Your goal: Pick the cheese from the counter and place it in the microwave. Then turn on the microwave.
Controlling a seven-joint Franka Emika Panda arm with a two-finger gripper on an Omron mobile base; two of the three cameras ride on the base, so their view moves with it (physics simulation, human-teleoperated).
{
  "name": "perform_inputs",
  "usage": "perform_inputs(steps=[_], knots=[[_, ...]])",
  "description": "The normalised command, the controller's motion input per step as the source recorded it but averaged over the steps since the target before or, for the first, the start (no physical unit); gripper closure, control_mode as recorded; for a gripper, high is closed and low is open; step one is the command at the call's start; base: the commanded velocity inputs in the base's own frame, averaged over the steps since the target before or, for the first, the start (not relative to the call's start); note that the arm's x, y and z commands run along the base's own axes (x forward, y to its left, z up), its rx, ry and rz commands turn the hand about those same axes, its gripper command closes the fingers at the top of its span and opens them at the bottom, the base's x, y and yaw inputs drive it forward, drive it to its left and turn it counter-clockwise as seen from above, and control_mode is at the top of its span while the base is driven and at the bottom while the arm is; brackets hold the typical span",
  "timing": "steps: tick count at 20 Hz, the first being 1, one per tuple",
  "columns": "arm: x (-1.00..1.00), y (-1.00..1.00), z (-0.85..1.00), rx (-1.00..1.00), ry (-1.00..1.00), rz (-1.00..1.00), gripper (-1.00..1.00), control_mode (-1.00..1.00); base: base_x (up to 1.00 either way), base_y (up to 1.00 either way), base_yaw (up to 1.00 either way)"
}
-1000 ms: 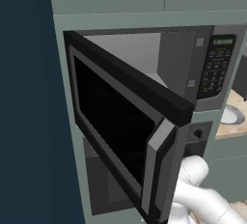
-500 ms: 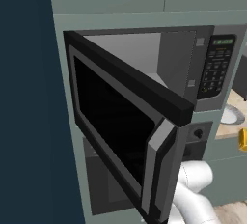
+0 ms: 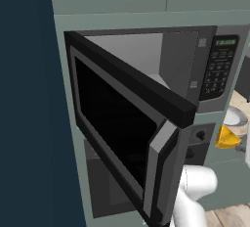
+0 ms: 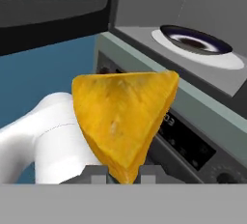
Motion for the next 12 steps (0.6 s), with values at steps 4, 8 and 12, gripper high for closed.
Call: perform_inputs(steps=[4, 8, 12], knots=[[0.00, 0.70, 0.41, 0.00, 0.00, -0.10, 1.00, -1.00, 0.00, 0.00, 0.00], [0.00, 0.64, 0.46, 0.00, 0.00, -0.12, 1.00, -1.00, 0.00, 0.00, 0.00], [0.00, 0.62, 0.43, 0.00, 0.01, -0.11, 1.00, -1.00, 0.00, 0.00, 0.00]])
